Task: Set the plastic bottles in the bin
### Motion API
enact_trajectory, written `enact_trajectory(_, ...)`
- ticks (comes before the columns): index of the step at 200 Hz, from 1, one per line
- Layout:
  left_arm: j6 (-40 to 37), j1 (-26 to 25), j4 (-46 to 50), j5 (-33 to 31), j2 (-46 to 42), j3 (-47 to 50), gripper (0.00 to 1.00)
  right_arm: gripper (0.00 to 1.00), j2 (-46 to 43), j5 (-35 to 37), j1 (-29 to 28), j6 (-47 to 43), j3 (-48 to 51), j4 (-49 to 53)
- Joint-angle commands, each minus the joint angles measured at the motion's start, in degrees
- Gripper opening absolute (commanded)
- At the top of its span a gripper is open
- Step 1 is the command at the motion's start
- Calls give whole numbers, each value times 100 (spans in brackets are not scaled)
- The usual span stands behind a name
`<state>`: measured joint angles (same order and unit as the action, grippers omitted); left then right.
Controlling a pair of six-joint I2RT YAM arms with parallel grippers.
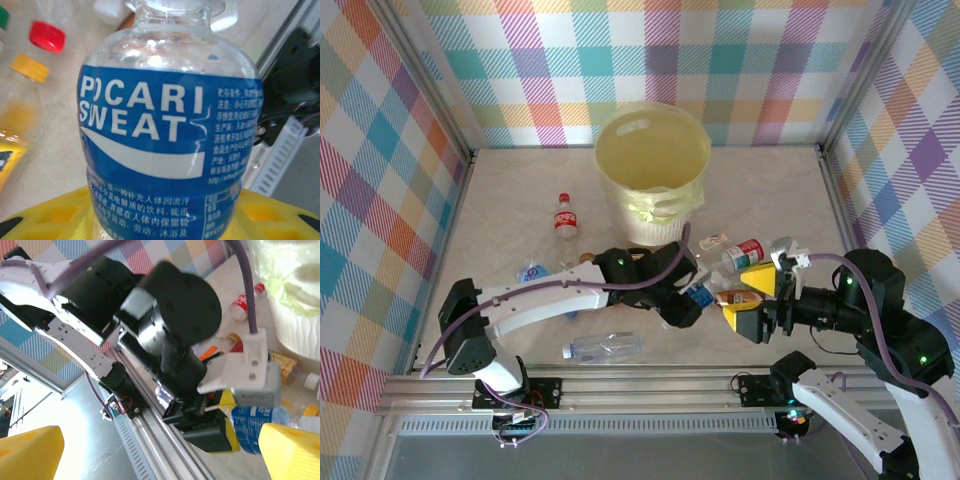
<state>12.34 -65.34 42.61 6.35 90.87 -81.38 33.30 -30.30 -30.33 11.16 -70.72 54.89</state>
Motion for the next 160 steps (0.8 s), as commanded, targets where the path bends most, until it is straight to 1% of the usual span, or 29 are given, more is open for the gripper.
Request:
enact_trajectory(1, 238, 308, 371, 379, -345, -451, 50, 100, -158, -83, 27, 2, -113, -476)
enact_trajectory(31, 505, 931, 380, 797, -556, -908, 49, 100, -268, 21, 27, 125, -23, -931)
enact_trajectory(75, 497, 1608, 525, 836, -418, -1839, 48, 100, -324, 491, 27, 455, 130, -1765)
enact_trajectory(95, 489, 1946, 439, 933, -312, -2172, 48, 100, -246, 498, 27, 491, 159, -2054)
enact_trajectory(110, 533, 2176, 402, 1060, -142, -2530, 48, 100, -161, 442, 26, 533, 168, -2235)
enact_trajectory(160, 461, 2767, 441, 1228, 599, -3905, 48, 100, 23, 702, 27, 718, 276, -2670)
